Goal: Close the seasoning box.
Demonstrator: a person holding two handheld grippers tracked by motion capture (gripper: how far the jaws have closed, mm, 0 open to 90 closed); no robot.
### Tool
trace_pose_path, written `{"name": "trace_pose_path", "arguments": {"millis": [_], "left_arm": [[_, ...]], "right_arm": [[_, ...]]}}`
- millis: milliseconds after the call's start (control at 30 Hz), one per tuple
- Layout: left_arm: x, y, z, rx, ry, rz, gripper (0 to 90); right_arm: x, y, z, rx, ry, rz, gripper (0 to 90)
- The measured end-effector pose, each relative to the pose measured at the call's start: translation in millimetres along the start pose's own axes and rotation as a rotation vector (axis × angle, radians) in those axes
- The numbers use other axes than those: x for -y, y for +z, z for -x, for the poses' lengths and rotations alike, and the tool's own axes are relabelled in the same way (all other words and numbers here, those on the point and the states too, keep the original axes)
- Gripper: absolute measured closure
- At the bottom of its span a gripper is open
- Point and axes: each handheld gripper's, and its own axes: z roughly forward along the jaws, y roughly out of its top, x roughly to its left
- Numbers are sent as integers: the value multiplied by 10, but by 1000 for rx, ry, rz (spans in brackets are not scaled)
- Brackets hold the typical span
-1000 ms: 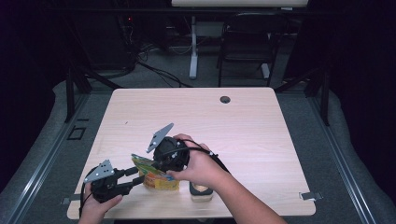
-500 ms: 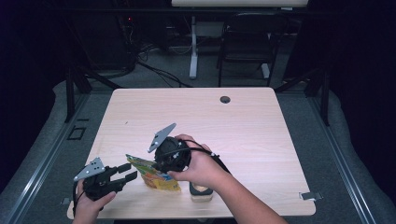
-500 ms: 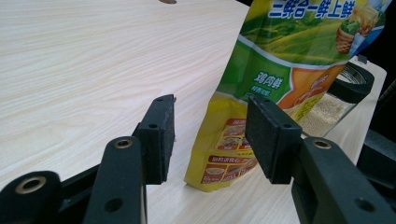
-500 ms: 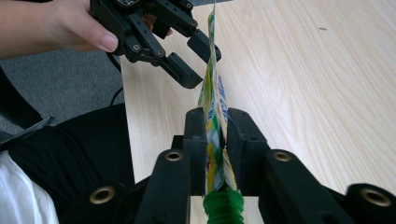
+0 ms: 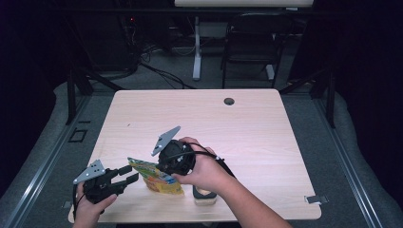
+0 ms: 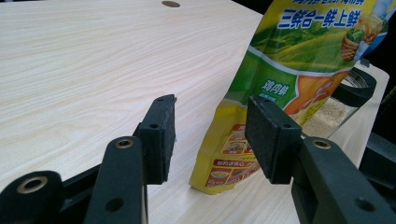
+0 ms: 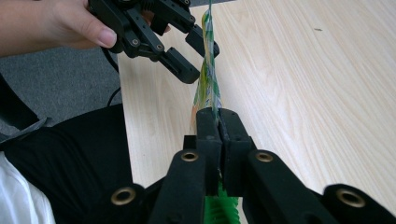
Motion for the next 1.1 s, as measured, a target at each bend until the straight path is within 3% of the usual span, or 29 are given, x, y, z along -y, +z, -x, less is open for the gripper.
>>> {"name": "trace_pose_path", "arguments": {"millis": [267,500,533,700,733,1100], "left_arm": [[4,-3,-9,-17,0,8,533],[7,4,-9,-24,-1,7,534],[5,-2,-18,-5,0,0,534],[9,6,-13,-26,-2,8,535],[8,1,-21,-9,-2,1,534],[11,3,-23,-12,1,0,534]], "right_arm": [[-18,19,-2,34,-10,8,900],[-37,59,63,55,27,30,900],[-40,64,71,56,29,31,900],[-66,99,118,73,53,42,900],[-69,105,124,73,58,44,900],[-73,86,134,58,79,66,852]]}}
